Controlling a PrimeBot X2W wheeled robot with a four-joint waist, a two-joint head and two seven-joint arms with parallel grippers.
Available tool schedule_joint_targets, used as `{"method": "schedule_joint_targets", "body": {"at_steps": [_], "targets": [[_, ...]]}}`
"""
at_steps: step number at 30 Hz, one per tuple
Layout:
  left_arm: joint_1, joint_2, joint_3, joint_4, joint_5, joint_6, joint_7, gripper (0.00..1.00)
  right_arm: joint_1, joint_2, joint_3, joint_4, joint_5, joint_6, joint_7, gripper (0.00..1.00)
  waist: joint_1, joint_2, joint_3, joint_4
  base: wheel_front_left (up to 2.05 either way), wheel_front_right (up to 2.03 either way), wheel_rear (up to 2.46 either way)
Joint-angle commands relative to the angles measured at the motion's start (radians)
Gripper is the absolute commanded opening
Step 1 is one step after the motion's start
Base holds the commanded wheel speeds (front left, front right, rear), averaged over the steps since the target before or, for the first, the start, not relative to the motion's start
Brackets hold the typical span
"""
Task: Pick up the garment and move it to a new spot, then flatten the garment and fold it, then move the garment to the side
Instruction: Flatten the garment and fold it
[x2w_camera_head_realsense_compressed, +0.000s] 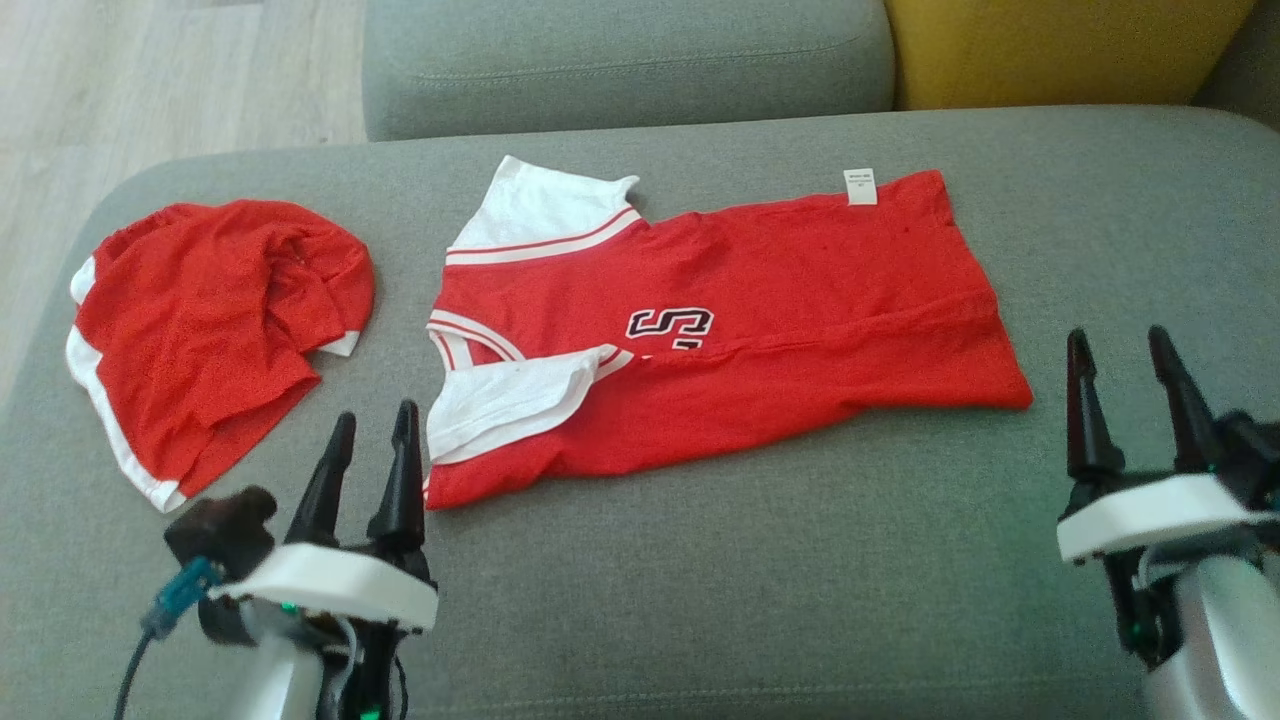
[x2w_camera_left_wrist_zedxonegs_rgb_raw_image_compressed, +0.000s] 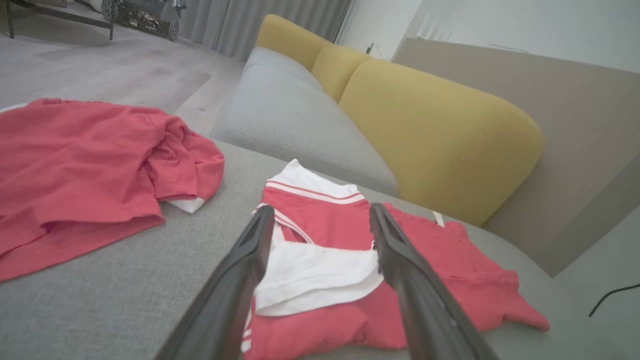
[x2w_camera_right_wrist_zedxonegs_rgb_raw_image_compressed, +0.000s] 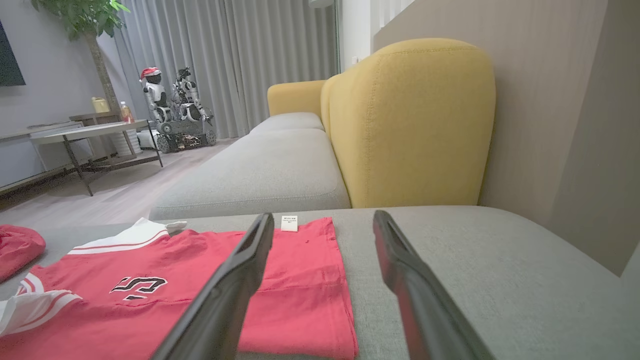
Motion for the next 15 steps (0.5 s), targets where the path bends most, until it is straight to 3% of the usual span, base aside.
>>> {"method": "schedule_joint_targets", "body": {"at_steps": [1,10,15], "targets": [[-0.017,0.003,0.037,-0.019,0.015,-0.005,-0.006,1.0,-0.001,0.005,0.004,-0.037,-0.01,-0.001,-0.011,1.0,0.0,-0.0001,0.0,-0.004,0.0,0.0,0.0],[-0.015,-0.003,0.01,0.079,0.025,0.006,-0.006,1.0,0.02,0.049,-0.009,-0.055,-0.038,-0.001,-0.011,1.0,0.0,-0.0001,0.011,-0.029,0.0,0.0,0.0],[-0.069,-0.003,-0.025,0.197,0.009,0.037,-0.006,1.0,0.003,0.048,0.0,-0.055,-0.034,-0.001,-0.011,1.0,0.0,-0.0001,0.028,-0.05,0.0,0.0,0.0]]}}
